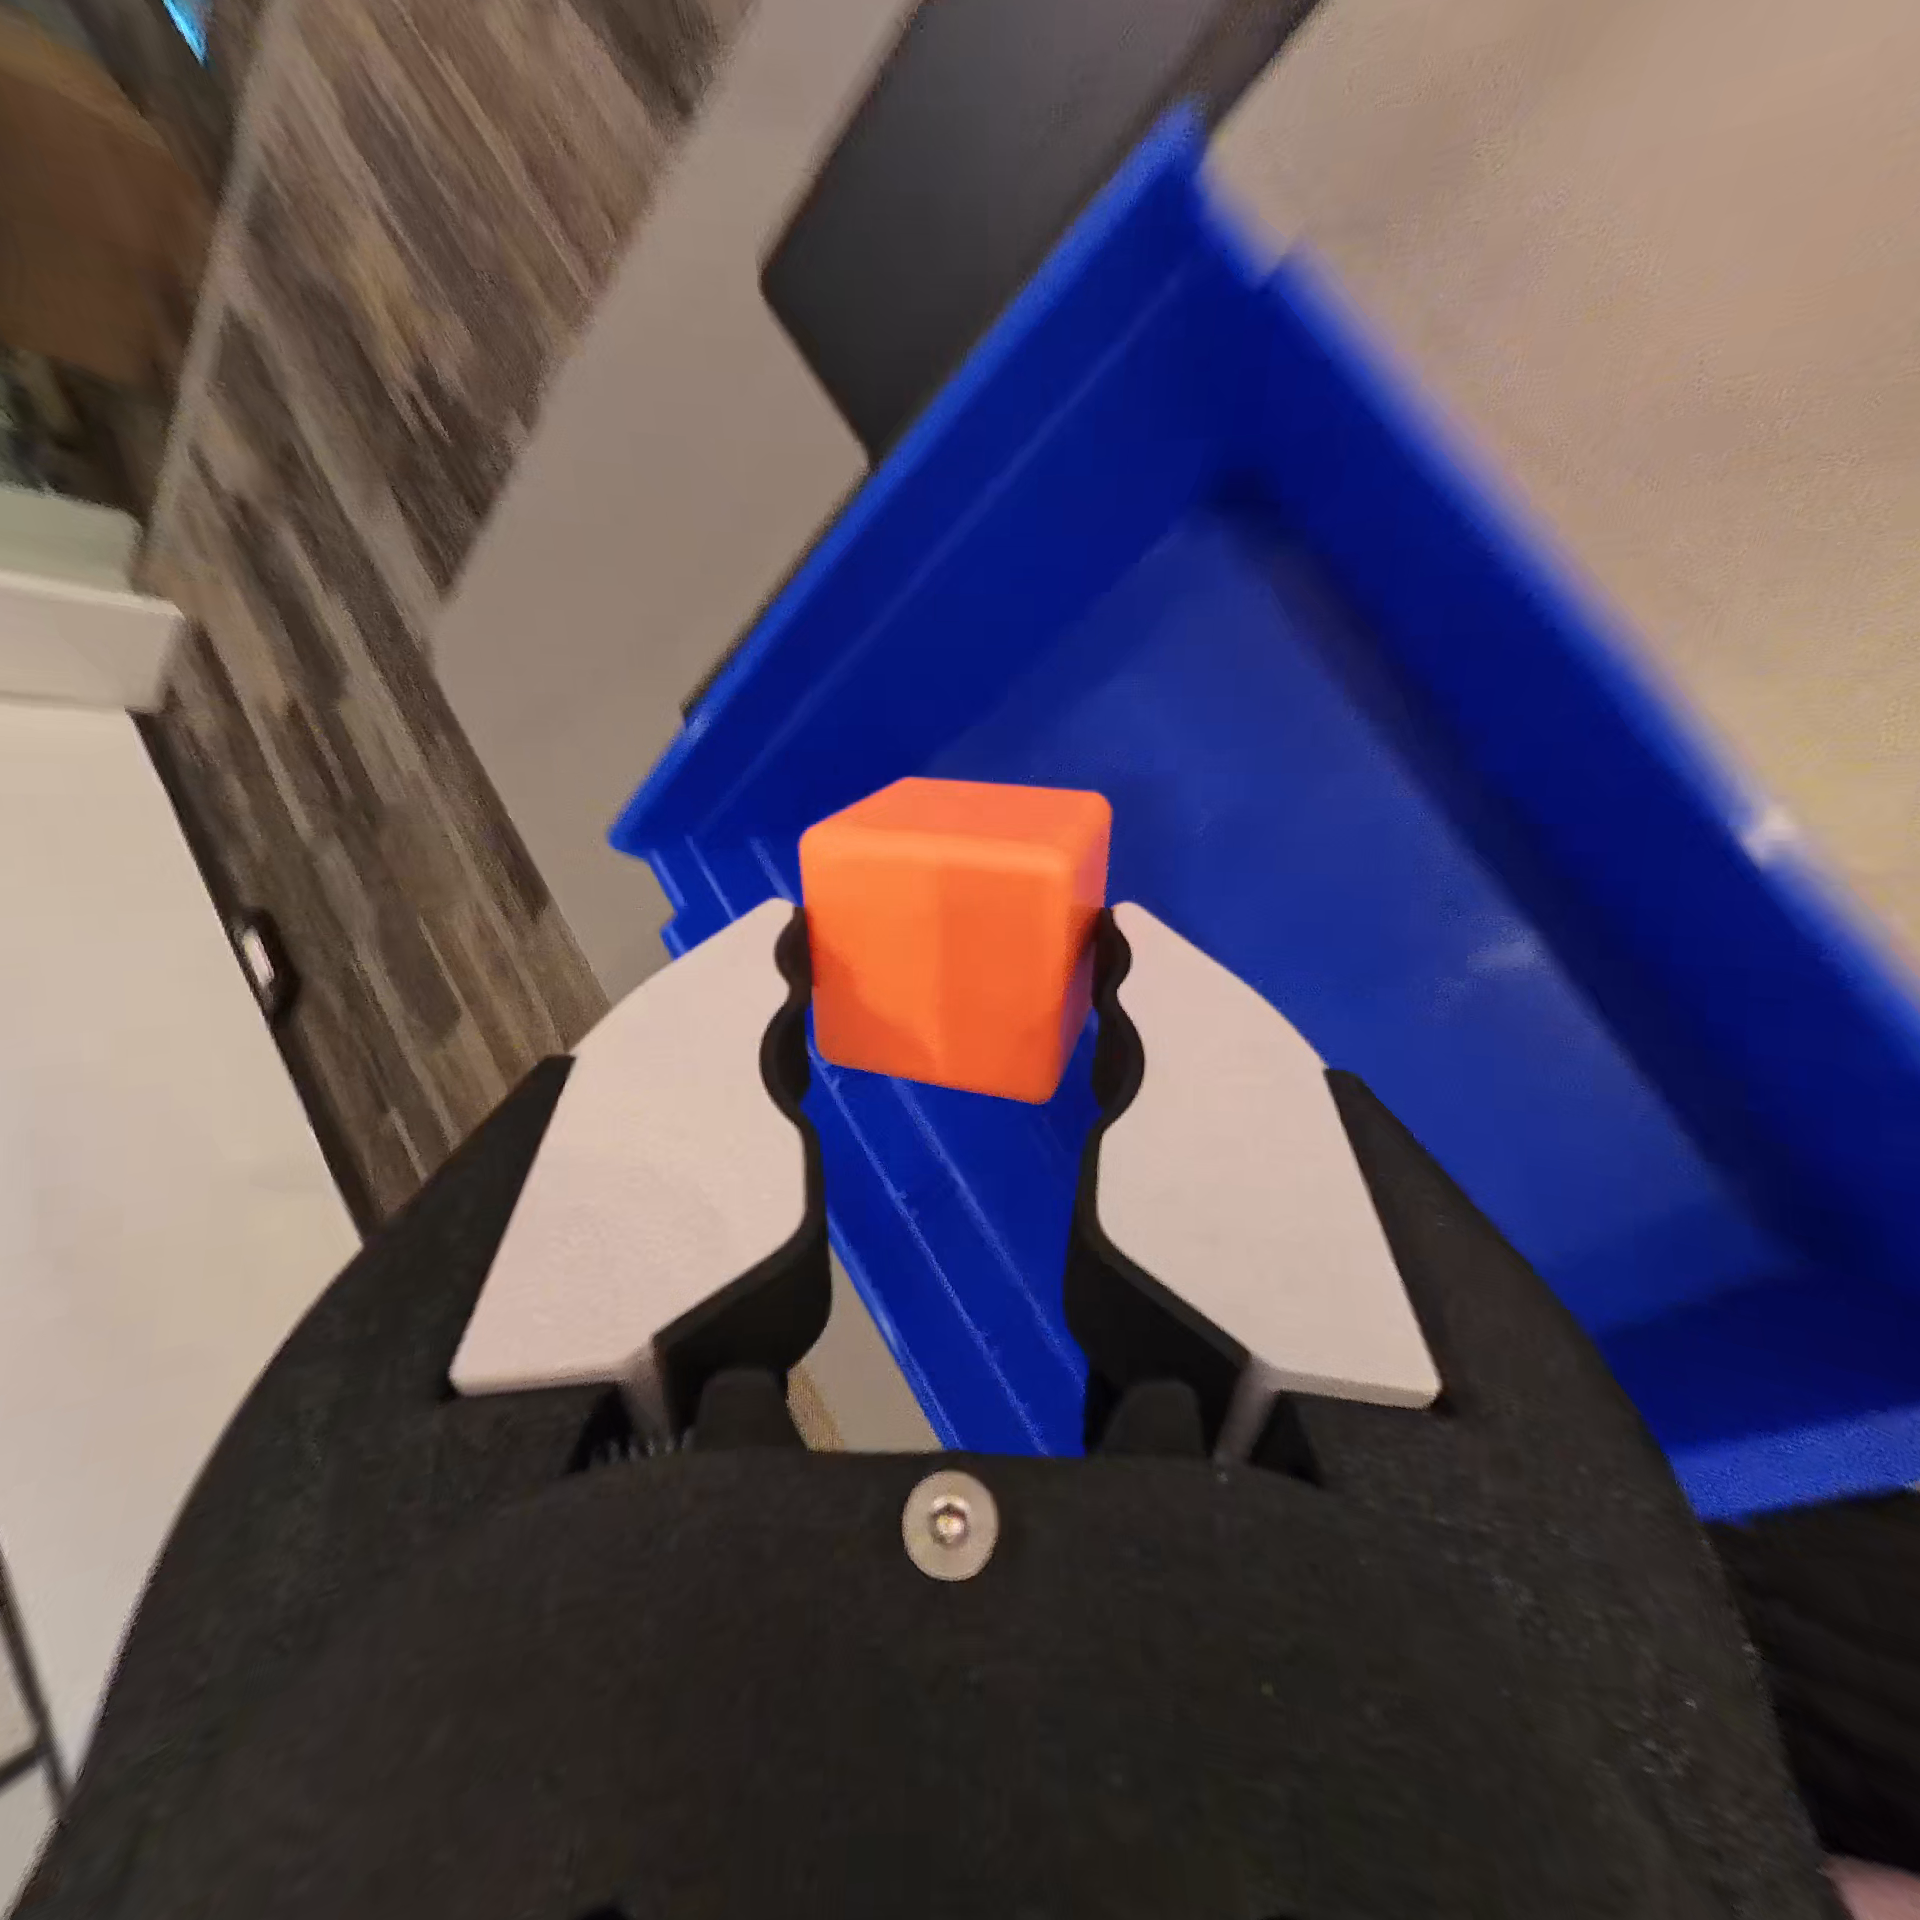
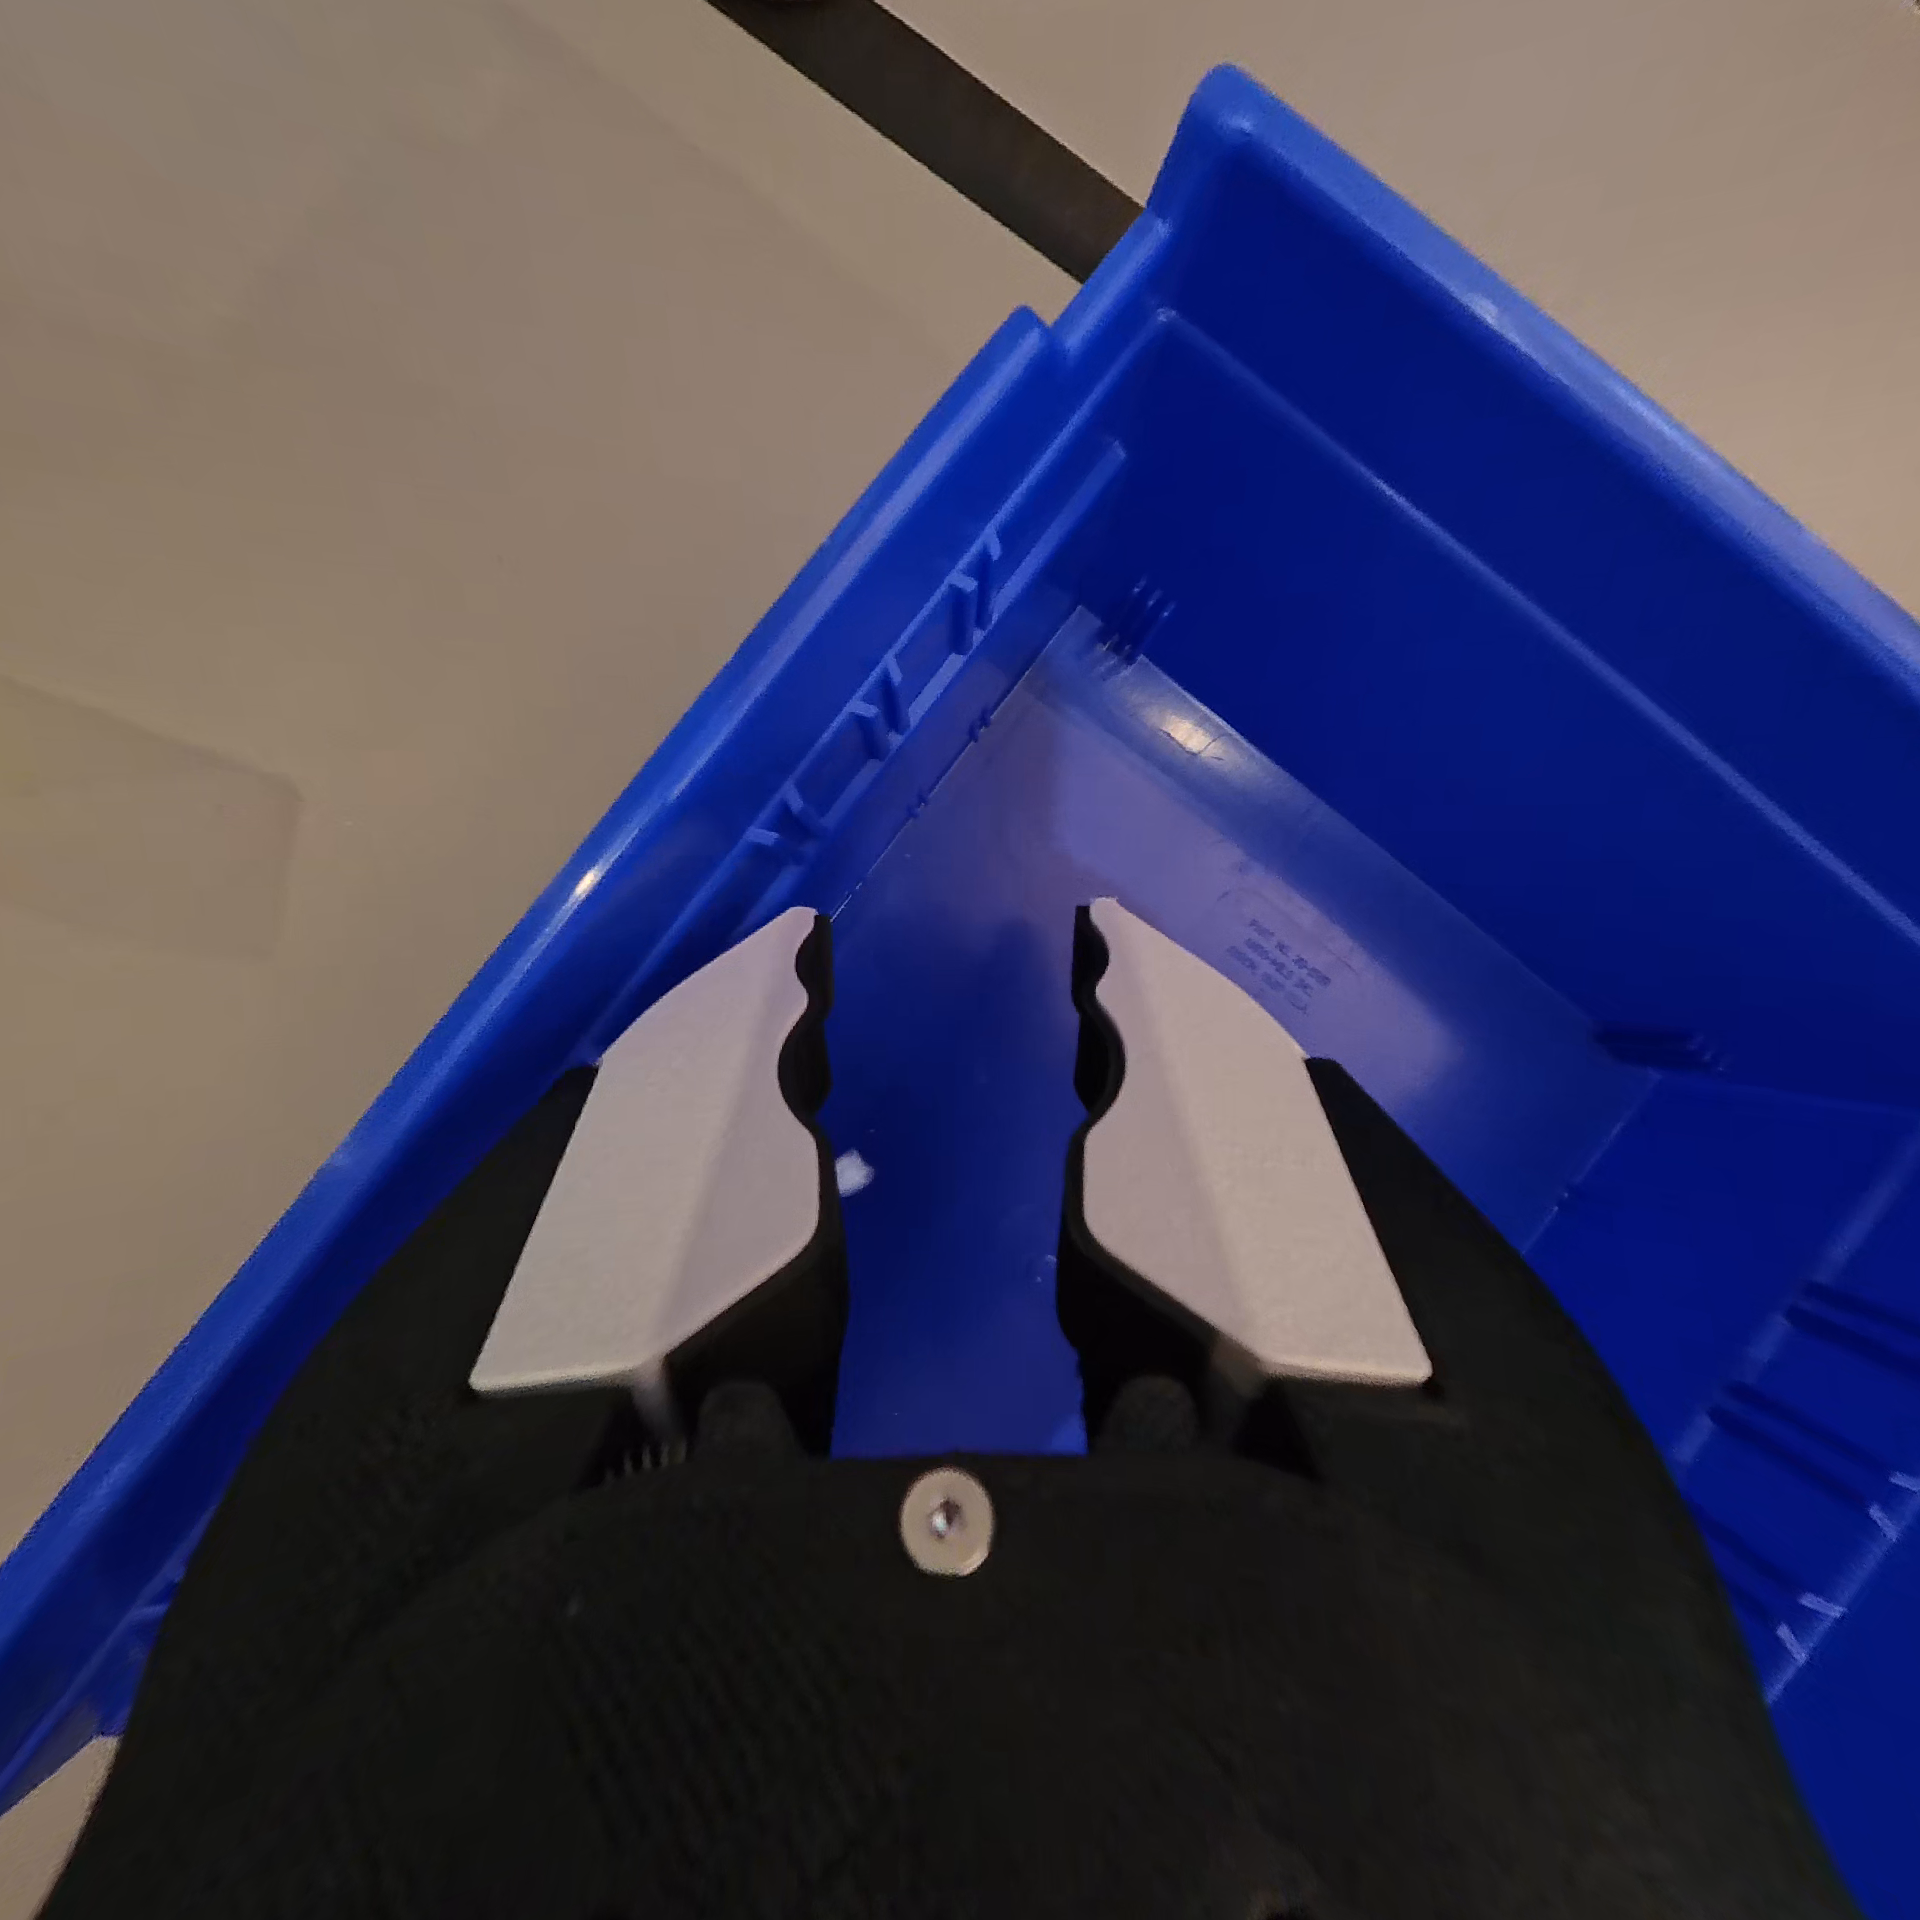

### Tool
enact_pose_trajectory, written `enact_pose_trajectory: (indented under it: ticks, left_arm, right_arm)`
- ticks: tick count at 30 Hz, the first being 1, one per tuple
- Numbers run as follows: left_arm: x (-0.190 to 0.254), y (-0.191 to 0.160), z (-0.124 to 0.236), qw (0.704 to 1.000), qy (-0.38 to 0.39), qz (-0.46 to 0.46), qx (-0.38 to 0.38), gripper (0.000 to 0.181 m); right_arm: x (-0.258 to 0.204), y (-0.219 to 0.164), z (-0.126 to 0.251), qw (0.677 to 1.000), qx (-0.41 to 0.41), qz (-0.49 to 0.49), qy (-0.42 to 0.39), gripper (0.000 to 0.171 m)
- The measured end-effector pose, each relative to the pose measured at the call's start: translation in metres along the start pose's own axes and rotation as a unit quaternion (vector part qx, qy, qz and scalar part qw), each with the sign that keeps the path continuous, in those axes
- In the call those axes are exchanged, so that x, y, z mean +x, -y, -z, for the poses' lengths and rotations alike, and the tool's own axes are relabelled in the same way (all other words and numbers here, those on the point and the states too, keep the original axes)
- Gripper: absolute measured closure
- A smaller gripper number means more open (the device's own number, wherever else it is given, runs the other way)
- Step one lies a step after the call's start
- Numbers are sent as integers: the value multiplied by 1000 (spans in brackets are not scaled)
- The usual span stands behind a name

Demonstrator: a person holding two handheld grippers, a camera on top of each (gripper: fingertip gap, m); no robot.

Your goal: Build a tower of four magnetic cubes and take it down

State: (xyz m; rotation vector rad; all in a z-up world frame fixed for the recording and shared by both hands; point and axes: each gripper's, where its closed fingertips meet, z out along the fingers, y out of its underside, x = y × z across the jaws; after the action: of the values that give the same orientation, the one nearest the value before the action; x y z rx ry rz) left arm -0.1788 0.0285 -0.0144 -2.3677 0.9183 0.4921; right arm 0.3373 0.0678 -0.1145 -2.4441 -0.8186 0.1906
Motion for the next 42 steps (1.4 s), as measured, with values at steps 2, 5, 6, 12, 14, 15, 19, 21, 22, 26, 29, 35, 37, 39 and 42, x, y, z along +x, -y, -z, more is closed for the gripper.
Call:
enact_pose_trajectory:
  ticks: [2,5,6,12,14,15,19,21,22,26,29,35,37,39,42]
  left_arm:
    - [19,31,38,998,1,-7,62,129]
    - [75,81,82,988,-25,-40,146,130]
    - [98,95,92,984,-44,-53,167,130]
    - [201,136,105,967,-136,-112,186,130]
    - [207,140,97,971,-125,-110,172,130]
    - [211,142,94,971,-128,-109,169,130]
    - [226,147,91,966,-167,-105,167,130]
    - [229,148,92,965,-170,-105,167,130]
    - [229,148,92,966,-169,-105,167,130]
    - [233,148,94,965,-164,-117,166,130]
    - [236,147,91,967,-159,-126,157,130]
    - [238,150,86,968,-154,-123,154,131]
    - [236,152,84,969,-139,-129,157,130]
    - [232,154,83,970,-128,-128,162,122]
    - [220,151,91,971,-129,-105,170,107]
  right_arm:
    - [0,0,0,1000,0,-1,0,125]
    - [0,-1,-1,1000,-4,1,0,125]
    - [0,-2,-1,1000,-6,2,0,125]
    - [-2,1,2,1000,-3,7,-4,125]
    - [-3,3,4,1000,2,7,-3,125]
    - [-3,4,4,1000,3,7,-3,125]
    - [-4,3,2,1000,-2,8,-3,125]
    - [-3,2,1,1000,-7,11,-7,125]
    - [-3,1,1,1000,-10,13,-9,125]
    - [-3,0,0,1000,-12,12,-8,125]
    - [-3,0,0,1000,-12,11,-7,125]
    - [-3,-2,-2,1000,-19,12,-6,125]
    - [-4,-3,-3,1000,-22,12,-5,125]
    - [-3,-4,-3,1000,-24,13,-7,125]
    - [-1,-3,0,1000,-21,14,-12,125]
